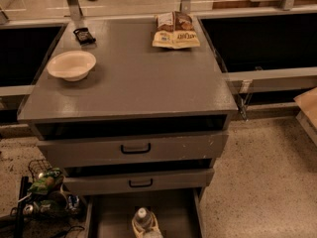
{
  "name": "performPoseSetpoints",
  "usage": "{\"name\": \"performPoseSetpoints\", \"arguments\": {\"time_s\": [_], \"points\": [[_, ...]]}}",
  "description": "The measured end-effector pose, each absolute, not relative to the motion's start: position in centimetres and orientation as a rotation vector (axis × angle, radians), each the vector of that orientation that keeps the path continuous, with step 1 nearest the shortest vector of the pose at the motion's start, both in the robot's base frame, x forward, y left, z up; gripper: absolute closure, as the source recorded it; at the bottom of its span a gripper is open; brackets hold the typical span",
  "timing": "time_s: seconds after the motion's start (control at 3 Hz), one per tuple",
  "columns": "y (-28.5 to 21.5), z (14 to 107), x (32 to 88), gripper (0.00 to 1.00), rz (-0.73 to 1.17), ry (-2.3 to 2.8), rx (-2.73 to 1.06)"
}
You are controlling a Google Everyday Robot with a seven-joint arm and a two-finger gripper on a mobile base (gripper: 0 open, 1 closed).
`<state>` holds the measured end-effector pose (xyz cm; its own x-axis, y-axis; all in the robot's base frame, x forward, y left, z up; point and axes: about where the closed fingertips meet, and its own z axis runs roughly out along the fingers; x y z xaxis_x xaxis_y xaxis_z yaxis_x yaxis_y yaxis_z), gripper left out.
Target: Place blue plastic bottle into bottom drawer
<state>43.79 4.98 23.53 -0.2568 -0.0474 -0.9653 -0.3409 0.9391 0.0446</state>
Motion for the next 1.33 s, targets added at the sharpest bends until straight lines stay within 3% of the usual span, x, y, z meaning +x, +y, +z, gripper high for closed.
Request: {"name": "performPoseSetpoints", "arguments": {"time_s": [1.33], "points": [[4.98,23.53,43.79,1.0,0.285,1.818,-0.288]]}}
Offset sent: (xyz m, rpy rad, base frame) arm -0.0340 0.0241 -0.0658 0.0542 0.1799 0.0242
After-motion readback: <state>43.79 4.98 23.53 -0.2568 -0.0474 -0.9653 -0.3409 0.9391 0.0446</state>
